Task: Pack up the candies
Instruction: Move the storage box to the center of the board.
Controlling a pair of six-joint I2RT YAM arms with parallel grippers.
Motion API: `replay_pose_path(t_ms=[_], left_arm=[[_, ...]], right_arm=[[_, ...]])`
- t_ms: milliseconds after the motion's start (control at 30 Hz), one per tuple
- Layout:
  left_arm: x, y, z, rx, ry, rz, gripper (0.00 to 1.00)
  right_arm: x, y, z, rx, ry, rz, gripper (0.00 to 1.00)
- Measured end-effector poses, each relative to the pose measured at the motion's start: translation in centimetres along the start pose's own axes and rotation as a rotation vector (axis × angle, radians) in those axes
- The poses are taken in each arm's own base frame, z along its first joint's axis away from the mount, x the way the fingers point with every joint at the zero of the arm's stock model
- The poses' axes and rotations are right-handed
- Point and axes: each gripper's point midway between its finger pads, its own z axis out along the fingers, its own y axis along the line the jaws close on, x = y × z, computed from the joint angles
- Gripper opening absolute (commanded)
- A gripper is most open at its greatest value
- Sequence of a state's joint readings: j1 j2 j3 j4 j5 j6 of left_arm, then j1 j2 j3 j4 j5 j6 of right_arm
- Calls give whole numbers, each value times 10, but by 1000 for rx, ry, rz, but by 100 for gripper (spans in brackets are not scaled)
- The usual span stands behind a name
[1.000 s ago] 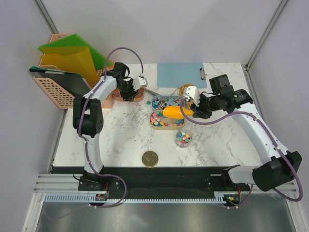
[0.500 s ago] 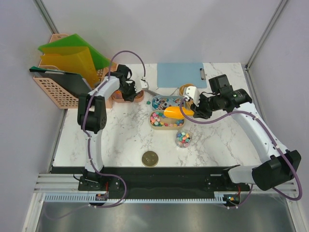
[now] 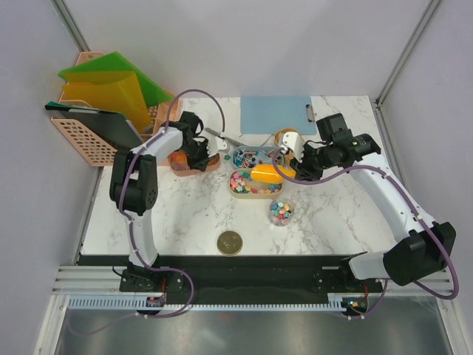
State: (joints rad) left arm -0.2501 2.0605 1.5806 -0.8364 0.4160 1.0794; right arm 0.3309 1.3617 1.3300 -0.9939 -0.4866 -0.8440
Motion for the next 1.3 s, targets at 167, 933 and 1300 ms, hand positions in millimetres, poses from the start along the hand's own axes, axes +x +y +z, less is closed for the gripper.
replay_pose_path(t_ms=[167,933,1300], left_arm=[[8,-50,-6,68,17,15,2],[-93,-120,43,266,17,300,2],[-161,-130,78,295,-29,365,2]], right_arm=[[1,-4,3,2,9,6,0],[20,-38,-13,195,89,16,0],[55,-41,-47,294,155,46,0]])
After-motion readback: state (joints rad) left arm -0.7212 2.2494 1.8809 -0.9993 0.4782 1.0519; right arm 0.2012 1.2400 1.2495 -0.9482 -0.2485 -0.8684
